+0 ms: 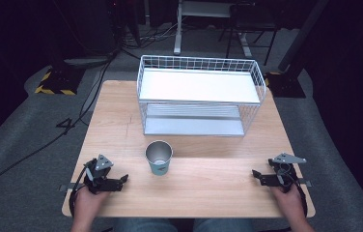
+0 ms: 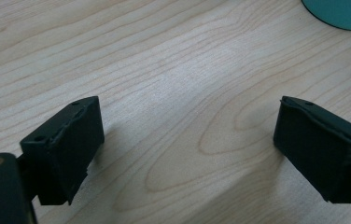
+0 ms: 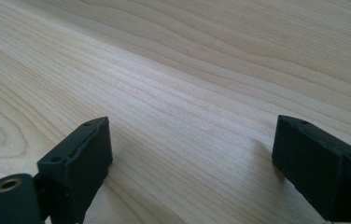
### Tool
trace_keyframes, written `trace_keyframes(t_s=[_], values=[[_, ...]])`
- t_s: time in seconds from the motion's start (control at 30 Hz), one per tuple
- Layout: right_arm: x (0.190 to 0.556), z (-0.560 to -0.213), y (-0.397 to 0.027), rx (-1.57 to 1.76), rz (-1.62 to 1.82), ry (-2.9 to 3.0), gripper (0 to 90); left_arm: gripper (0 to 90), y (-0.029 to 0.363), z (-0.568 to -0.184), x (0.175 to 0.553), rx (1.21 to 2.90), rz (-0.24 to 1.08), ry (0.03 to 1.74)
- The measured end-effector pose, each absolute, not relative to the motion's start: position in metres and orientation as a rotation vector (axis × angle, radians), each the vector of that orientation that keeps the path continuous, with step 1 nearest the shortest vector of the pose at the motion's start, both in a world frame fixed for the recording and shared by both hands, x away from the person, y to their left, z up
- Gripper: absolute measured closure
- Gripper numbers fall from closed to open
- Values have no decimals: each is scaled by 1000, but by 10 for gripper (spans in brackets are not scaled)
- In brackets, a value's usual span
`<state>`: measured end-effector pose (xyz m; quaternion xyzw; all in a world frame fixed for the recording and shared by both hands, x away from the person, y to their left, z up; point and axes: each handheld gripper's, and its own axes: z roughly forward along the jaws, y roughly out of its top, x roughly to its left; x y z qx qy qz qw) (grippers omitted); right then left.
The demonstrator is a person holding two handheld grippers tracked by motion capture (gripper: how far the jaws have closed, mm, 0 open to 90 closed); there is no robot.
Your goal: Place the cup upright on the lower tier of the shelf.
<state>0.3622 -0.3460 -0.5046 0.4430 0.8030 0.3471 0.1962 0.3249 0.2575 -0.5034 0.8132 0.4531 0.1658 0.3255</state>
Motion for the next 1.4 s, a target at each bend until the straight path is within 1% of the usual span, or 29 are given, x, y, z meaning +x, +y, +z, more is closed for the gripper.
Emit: trace_keyframes(t_s=[0.07,0.17,0.3,0.33,0.37,0.53,0.63,0.8,0.9,1.07,1.2,1.27,1.4], values=[[362,-505,-346,1241,972,2249,124,142,257,-502,325,2133,433,1183],[362,-505,-346,1240,972,2249,124,141,256,-495,322,2114,457,1167],[362,-505,-346,1241,972,2249,124,151,251,-487,317,2080,454,1122],[362,-505,-346,1241,972,2249,124,148,250,-485,316,2064,449,1100],[362,-505,-346,1241,972,2249,124,151,247,-483,312,2008,415,1057],[362,-505,-346,1240,973,2250,125,154,237,-476,306,1946,405,976],[362,-505,-346,1241,972,2250,124,154,230,-476,304,1925,401,958],[362,-505,-346,1240,973,2250,124,155,216,-478,304,1931,404,925],[362,-505,-346,1240,973,2250,125,158,205,-480,304,1916,371,895],[362,-505,-346,1239,973,2252,125,158,194,-481,304,1913,381,861],[362,-505,-346,1240,973,2250,125,156,187,-484,307,1894,380,893],[362,-505,-346,1239,973,2252,125,156,179,-487,311,1871,369,935],[362,-505,-346,1239,973,2250,125,157,172,-488,314,1866,376,939]])
